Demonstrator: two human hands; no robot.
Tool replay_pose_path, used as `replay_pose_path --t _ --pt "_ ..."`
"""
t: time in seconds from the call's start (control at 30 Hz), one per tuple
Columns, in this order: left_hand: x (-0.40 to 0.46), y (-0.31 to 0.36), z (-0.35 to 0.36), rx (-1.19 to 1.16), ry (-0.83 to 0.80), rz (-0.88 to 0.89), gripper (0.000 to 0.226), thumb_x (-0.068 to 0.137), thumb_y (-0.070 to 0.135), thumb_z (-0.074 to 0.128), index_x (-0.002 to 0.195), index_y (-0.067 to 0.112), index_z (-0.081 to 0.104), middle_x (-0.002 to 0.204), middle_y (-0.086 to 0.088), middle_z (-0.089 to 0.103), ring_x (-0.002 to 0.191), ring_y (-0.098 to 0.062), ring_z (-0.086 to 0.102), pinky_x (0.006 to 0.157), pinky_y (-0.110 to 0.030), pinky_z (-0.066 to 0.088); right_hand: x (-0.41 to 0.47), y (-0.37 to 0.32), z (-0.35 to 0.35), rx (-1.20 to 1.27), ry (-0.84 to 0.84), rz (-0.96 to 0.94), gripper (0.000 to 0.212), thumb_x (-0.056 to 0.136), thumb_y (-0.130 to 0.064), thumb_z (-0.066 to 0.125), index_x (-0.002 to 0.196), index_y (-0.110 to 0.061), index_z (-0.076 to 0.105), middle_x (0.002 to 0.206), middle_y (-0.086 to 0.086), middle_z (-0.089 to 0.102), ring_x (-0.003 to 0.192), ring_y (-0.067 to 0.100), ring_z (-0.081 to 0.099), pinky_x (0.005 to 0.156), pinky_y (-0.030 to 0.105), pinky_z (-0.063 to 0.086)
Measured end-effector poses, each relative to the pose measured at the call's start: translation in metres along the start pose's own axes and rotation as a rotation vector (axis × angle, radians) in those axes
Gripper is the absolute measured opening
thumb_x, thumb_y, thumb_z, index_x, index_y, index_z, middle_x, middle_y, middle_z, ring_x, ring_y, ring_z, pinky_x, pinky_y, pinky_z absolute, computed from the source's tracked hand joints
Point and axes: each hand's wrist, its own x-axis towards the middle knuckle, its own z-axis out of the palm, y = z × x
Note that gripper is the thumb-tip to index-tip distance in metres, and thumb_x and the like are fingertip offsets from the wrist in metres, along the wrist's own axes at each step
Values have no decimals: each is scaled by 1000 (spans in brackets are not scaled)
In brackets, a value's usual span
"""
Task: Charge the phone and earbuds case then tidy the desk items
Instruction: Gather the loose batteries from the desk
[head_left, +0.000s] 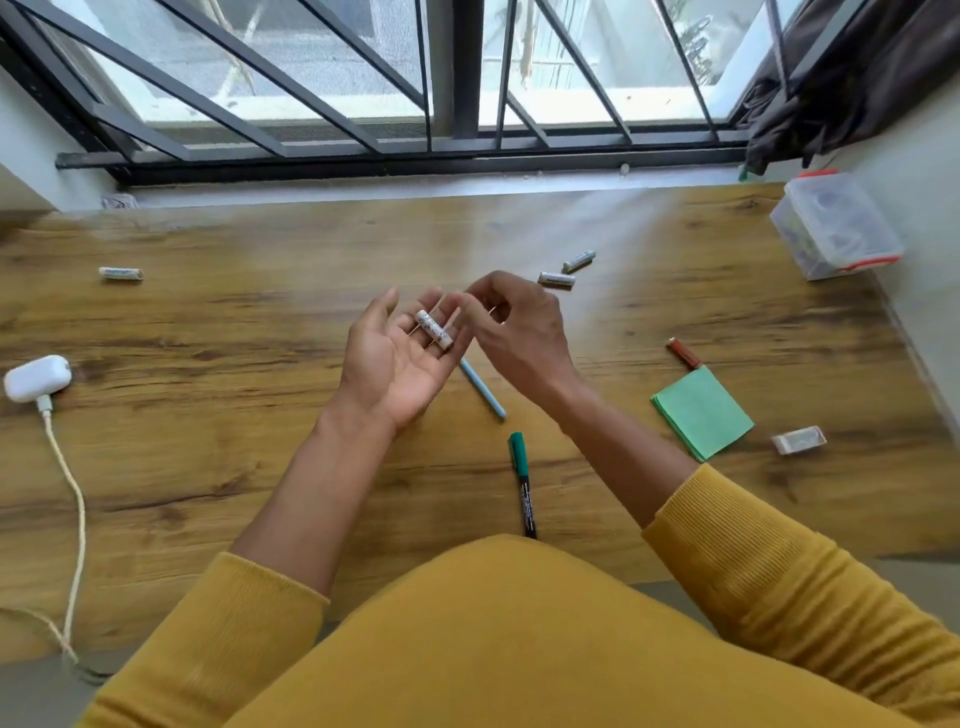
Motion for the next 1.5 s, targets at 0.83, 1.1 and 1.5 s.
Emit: replay_pose_path --t 0.83,1.1,1.5 --pt "21 -20 16 30 21 -58 45 107 39 54 129 2 64 124 -17 72 121 -36 69 113 -50 50 72 109 -31 -364 44 273 12 90 -29 70 93 -17 71 101 6 72 94 26 68 75 32 49" --pt "21 -26 13 21 19 -57 50 106 38 57 139 1 59 138 -19 68 128 -36 67 115 -52 49 38 33 -29 -166 70 37 12 84 -35 71 89 -24 73 82 -11 71 77 9 68 68 38 59" --pt "20 -24 16 15 21 -56 42 107 38 52 135 7 53 111 -16 71 99 -33 73 91 -43 61 -7 13 -5 -318 -88 -179 25 88 -49 71 88 -23 67 84 -6 61 87 19 58 65 33 48"
